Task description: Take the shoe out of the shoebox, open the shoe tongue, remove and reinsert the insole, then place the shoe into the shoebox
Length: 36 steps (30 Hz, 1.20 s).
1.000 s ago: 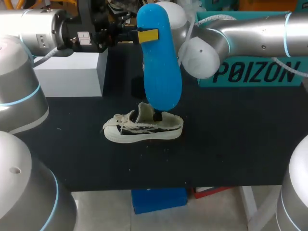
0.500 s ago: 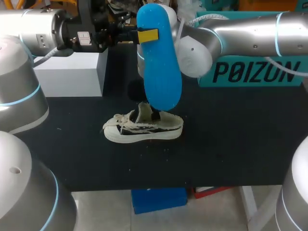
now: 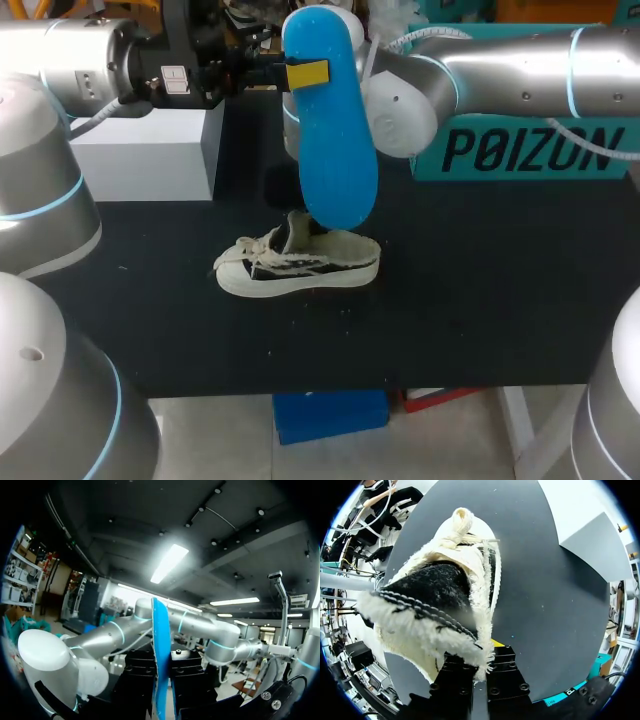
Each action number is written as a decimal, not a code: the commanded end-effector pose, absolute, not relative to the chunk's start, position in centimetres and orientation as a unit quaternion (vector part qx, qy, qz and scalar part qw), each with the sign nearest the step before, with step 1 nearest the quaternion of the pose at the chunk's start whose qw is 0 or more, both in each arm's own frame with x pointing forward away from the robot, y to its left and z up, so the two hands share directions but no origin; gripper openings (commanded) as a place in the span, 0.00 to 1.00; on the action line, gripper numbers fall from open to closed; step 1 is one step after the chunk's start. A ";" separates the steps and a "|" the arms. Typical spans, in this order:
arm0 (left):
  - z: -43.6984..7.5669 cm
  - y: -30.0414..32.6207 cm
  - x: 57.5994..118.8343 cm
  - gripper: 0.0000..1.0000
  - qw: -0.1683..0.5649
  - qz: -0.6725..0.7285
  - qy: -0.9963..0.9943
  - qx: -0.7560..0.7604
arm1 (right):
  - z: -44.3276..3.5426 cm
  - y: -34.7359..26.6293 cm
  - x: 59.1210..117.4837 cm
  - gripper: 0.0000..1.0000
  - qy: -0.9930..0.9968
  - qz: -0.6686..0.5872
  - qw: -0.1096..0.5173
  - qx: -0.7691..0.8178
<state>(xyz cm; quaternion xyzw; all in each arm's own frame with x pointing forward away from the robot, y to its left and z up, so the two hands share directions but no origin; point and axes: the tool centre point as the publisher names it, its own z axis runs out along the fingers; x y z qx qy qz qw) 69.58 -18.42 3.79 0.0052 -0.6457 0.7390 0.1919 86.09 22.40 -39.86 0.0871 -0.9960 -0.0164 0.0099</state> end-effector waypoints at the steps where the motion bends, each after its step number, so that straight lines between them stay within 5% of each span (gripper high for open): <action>1: 3.7 -18.5 69.5 0.00 0.191 0.738 -0.647 0.006 | -39.9 22.5 86.1 0.00 -0.996 -0.015 0.010 0.087; 7: 3.7 -18.5 69.5 0.00 0.191 0.738 -0.647 0.006 | -39.9 22.5 86.1 0.00 -0.996 -0.015 0.010 0.087; 17: 3.7 -18.5 69.5 0.00 0.191 0.738 -0.647 0.006 | -32.8 18.3 86.5 0.00 -0.999 0.016 -0.030 0.005; 36: 3.7 -18.5 69.5 0.00 0.191 0.738 -0.647 0.006 | -28.6 16.6 88.2 0.00 -0.877 0.103 -0.064 -0.465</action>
